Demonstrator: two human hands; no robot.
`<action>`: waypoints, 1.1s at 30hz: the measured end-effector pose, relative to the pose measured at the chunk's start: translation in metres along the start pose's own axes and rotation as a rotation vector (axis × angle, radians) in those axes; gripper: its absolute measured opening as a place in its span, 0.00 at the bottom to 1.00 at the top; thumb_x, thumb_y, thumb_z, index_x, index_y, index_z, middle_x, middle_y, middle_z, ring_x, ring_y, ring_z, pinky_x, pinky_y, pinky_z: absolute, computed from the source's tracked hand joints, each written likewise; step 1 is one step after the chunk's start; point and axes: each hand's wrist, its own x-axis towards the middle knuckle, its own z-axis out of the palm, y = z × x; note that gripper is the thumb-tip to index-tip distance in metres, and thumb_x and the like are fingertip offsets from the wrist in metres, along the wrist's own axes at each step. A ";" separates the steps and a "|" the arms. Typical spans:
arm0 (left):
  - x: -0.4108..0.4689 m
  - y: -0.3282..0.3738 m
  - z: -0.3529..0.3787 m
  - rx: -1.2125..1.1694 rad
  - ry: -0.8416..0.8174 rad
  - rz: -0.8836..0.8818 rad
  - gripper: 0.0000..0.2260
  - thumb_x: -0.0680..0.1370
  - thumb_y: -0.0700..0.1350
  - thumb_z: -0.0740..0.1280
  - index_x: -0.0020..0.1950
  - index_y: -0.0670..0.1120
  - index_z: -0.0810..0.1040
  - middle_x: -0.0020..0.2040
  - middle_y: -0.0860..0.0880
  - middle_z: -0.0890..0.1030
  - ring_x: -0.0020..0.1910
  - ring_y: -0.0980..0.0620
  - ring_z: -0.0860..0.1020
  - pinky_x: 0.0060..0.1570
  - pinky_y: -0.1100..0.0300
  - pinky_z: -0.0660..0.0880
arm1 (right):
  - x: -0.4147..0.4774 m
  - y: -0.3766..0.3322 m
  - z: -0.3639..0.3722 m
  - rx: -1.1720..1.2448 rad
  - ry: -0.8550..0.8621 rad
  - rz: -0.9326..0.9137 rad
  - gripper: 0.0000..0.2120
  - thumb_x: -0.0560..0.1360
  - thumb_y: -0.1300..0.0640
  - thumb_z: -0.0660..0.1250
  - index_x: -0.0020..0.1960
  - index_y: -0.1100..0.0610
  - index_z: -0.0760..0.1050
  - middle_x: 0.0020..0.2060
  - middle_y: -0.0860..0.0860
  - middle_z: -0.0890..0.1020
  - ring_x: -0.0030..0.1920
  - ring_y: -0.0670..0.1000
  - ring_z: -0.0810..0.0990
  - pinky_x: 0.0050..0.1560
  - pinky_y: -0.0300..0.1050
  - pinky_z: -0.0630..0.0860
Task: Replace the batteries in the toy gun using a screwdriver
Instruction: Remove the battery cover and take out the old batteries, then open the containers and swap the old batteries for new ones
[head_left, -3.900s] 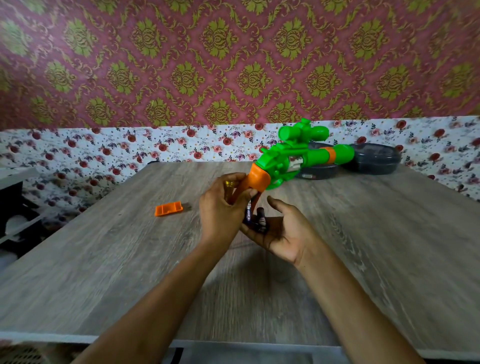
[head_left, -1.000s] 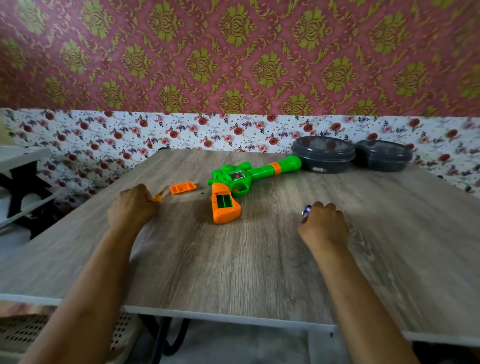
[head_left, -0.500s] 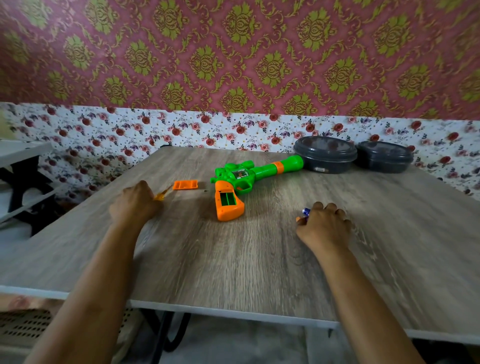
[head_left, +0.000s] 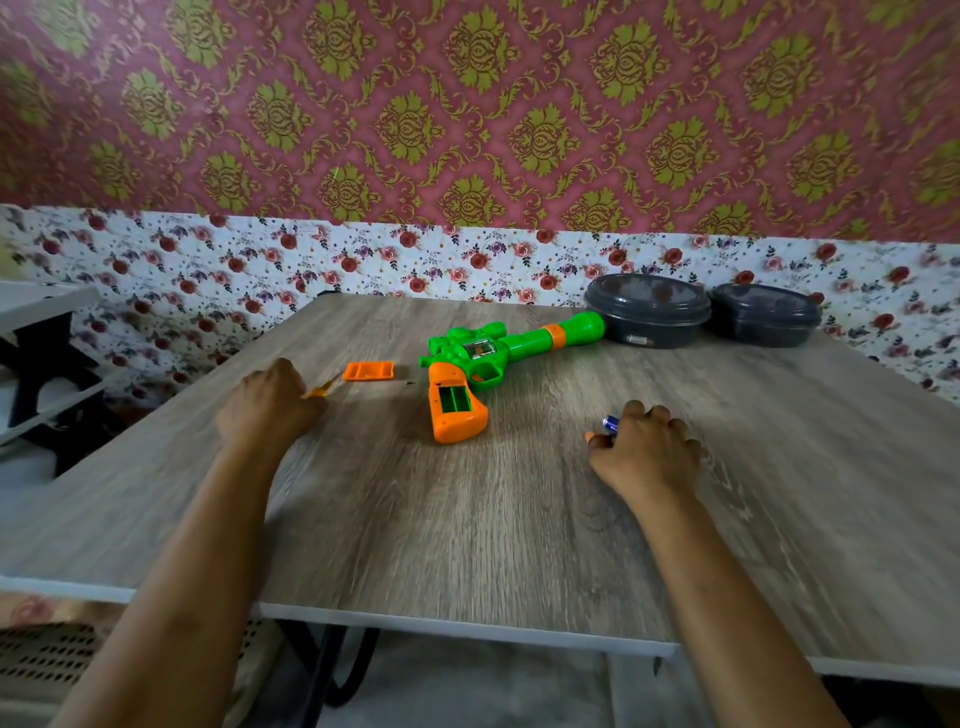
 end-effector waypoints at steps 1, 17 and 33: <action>0.000 0.000 0.000 0.002 0.000 0.000 0.13 0.76 0.51 0.67 0.56 0.45 0.73 0.53 0.41 0.76 0.44 0.45 0.71 0.37 0.56 0.69 | 0.000 0.000 0.000 0.004 0.010 -0.002 0.24 0.76 0.46 0.59 0.66 0.60 0.65 0.63 0.60 0.70 0.64 0.60 0.68 0.62 0.55 0.66; -0.019 0.036 0.000 -0.073 0.166 0.260 0.12 0.74 0.46 0.68 0.56 0.46 0.78 0.57 0.40 0.77 0.58 0.38 0.72 0.55 0.46 0.68 | 0.005 0.006 -0.009 0.257 0.155 -0.014 0.22 0.76 0.47 0.60 0.65 0.60 0.69 0.61 0.60 0.74 0.62 0.60 0.71 0.58 0.52 0.69; -0.072 0.351 0.065 -0.098 -0.243 1.036 0.19 0.76 0.46 0.66 0.67 0.44 0.72 0.66 0.44 0.74 0.64 0.45 0.72 0.61 0.56 0.68 | 0.077 0.204 -0.068 0.072 0.166 0.093 0.27 0.78 0.45 0.58 0.72 0.59 0.61 0.69 0.58 0.69 0.68 0.58 0.67 0.67 0.52 0.66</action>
